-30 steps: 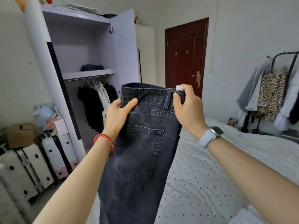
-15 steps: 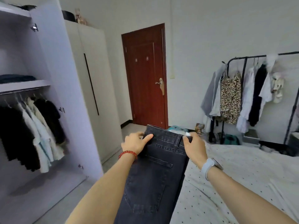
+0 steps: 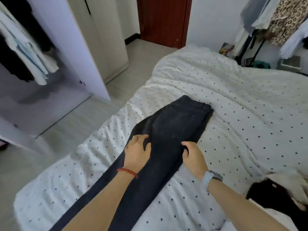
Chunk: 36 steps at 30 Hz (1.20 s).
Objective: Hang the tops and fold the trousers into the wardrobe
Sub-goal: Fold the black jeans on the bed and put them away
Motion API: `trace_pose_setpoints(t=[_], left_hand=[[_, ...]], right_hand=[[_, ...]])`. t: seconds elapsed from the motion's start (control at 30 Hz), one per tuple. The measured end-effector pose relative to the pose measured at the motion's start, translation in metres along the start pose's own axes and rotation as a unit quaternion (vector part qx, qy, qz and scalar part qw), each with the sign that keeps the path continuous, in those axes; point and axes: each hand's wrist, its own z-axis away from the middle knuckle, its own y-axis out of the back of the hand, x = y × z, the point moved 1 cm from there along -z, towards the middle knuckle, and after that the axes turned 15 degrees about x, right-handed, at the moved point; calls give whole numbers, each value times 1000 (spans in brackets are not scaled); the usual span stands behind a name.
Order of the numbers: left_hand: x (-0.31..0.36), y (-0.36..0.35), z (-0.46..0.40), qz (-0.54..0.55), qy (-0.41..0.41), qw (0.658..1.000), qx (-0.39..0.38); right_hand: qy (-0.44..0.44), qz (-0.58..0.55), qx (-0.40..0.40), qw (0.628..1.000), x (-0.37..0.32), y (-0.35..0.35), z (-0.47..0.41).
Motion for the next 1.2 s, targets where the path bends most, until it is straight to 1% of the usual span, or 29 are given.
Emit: trace_pose_setpoints(t=[0.07, 0.13, 0.17, 0.23, 0.27, 0.33, 0.4, 0.47, 0.53, 0.63, 0.7, 0.73, 0.83, 0.9, 0.97, 1.03, 1.2], left_hand=[[-29, 4, 43, -35, -20, 999, 35], [-51, 8, 82, -72, -70, 992, 75], [-65, 12, 103, -90, -87, 989, 83], [-82, 15, 133, -109, -126, 982, 90], [-91, 16, 148, -112, -145, 979, 86], [-96, 14, 169, -117, -185, 973, 72], [-99, 11, 181, -141, -215, 965, 58], [-100, 9, 183, -152, -225, 960, 67], [-99, 12, 183, -148, -226, 960, 71], [-101, 29, 183, -122, -265, 952, 91], [-106, 43, 186, -105, -272, 952, 94], [-109, 47, 187, -106, -269, 954, 79], [-114, 49, 189, -140, -264, 954, -8], [-113, 46, 183, -161, -260, 952, -37], [-105, 41, 172, -180, -249, 950, -54], [-95, 31, 159, -186, -250, 948, -67], [-61, -12, 130, -225, -285, 926, -106]], right_hand=[[48, 4, 1, 999, -4, -21, 40], [56, -12, 15, 998, -7, -36, 74], [42, -27, 15, 999, -11, -45, 95], [-12, -60, 40, 997, -20, -59, 121], [-54, -74, 60, 994, -27, -64, 133], [-144, -104, 90, 980, -36, -70, 139], [-238, -112, 110, 959, -41, -73, 135], [-293, -129, 103, 942, -38, -75, 121], [-315, -144, 83, 934, -39, -71, 112], [-305, -169, 81, 934, -45, -63, 112], [-313, -169, 80, 931, -45, -61, 125], [-326, -156, 73, 930, -41, -64, 134], [-352, -80, 32, 932, -28, -71, 152], [-347, -78, 24, 934, -28, -68, 146], [-340, -91, 43, 935, -29, -60, 131], [-326, -91, 78, 938, -25, -50, 110], [-290, -81, 132, 945, -7, -31, 46]])
